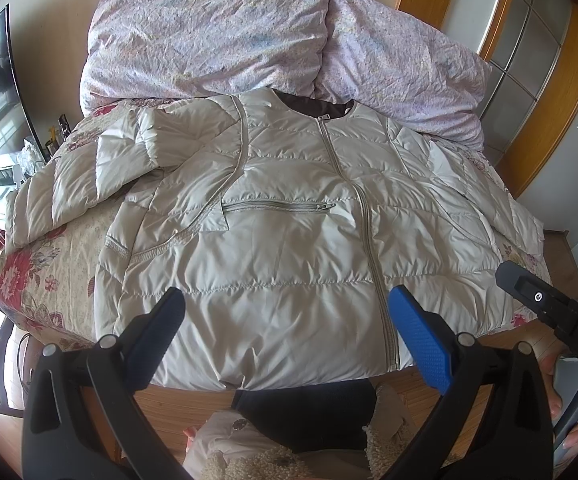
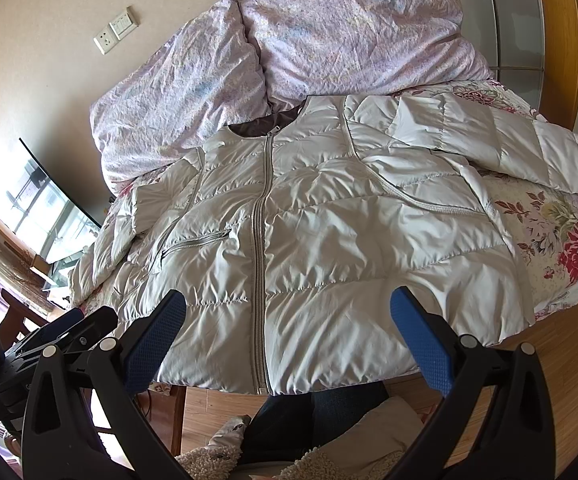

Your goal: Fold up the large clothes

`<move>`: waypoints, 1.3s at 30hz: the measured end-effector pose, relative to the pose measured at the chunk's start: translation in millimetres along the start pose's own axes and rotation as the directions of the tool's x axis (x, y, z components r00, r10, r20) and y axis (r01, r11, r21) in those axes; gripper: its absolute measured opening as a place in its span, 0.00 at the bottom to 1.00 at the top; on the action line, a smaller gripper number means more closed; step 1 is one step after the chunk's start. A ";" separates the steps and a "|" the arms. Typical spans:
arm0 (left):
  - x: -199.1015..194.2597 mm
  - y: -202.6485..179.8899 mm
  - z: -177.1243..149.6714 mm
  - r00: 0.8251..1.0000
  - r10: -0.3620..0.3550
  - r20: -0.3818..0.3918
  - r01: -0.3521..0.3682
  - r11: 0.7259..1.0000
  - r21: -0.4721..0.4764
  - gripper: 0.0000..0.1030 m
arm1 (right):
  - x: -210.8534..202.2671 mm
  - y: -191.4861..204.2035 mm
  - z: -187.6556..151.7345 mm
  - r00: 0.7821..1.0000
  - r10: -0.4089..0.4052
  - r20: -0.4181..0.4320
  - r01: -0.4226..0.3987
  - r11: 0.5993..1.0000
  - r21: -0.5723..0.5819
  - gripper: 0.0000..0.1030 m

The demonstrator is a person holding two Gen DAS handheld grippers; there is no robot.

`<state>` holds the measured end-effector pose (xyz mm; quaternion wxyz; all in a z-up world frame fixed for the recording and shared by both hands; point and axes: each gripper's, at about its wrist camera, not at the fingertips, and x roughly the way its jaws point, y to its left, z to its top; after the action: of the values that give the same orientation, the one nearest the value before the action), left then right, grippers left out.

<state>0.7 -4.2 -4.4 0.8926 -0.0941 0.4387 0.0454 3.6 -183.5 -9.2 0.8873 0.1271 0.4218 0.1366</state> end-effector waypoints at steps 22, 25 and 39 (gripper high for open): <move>0.6 -0.3 -0.2 1.000 -0.002 -0.002 0.002 1.000 -0.001 0.98 | 1.3 -6.6 -0.7 1.000 0.001 -0.002 -0.001 1.000 0.003 0.99; 1.1 0.4 -0.7 1.000 -0.002 0.000 0.002 1.000 -0.001 0.98 | 0.4 -3.6 0.1 1.000 -0.001 0.001 0.001 1.000 0.004 0.99; 13.1 3.5 7.6 1.000 0.026 0.005 -0.026 1.000 -0.005 0.98 | 10.2 -18.0 7.2 1.000 -0.007 -0.012 0.007 0.999 0.039 0.99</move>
<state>14.0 0.8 -10.6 0.8927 -0.0903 0.4376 0.0583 17.8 -197.5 -18.2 0.8825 0.1421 0.4302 0.1260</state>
